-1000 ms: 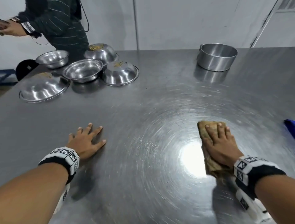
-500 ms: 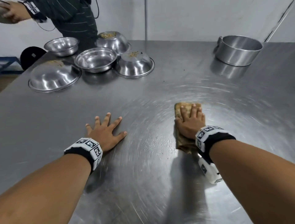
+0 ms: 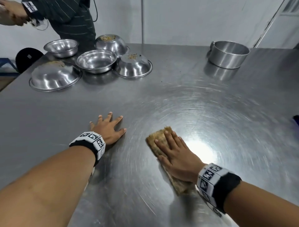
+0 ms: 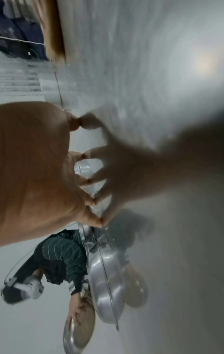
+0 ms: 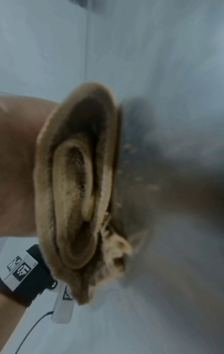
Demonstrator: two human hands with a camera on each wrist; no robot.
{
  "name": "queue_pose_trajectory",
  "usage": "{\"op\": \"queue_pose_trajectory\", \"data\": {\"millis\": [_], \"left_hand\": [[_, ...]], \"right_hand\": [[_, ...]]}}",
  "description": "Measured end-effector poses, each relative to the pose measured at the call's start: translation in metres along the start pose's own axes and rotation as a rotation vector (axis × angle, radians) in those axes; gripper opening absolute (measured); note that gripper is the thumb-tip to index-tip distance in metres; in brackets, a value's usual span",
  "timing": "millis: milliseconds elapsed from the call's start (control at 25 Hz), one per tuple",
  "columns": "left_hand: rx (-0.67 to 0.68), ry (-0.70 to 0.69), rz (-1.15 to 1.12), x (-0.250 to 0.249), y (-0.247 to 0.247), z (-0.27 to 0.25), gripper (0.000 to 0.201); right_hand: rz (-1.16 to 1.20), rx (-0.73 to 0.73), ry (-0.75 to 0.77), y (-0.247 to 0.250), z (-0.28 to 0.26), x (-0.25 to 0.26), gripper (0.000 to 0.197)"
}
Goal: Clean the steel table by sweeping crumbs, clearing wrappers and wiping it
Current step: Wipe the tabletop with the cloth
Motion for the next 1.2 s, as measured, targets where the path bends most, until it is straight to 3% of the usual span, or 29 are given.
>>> {"op": "queue_pose_trajectory", "data": {"millis": [240, 400, 560, 680, 880, 1200], "left_hand": [[-0.066, -0.057, 0.001, 0.008, -0.016, -0.051, 0.066], [-0.063, -0.037, -0.007, 0.008, -0.023, -0.066, 0.064], [-0.076, -0.033, 0.006, 0.007, -0.025, -0.066, 0.064], [-0.083, -0.024, 0.005, 0.007, -0.026, -0.064, 0.063], [-0.054, -0.019, 0.018, 0.007, -0.025, -0.062, 0.064], [-0.021, -0.011, 0.002, 0.004, -0.017, -0.073, 0.062]], "right_hand": [[0.094, -0.074, -0.309, -0.001, -0.042, -0.057, 0.073], [0.155, -0.085, -0.481, 0.009, -0.011, -0.074, 0.060], [0.145, -0.082, -0.568, 0.022, 0.044, -0.076, 0.061], [0.086, -0.069, -0.513, 0.024, 0.080, -0.056, 0.063], [0.041, -0.059, -0.232, 0.013, 0.091, 0.015, 0.062], [-0.022, -0.001, 0.125, -0.016, -0.028, 0.059, 0.058]]}}
Point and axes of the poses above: each hand's wrist, its own z-axis towards the middle knuckle, its own y-axis out of the back of the hand, x = y × z, the point moved 4 cm from there along z, towards the middle knuckle, and after that the axes turned 3 degrees about -x, right-handed, at the moved point
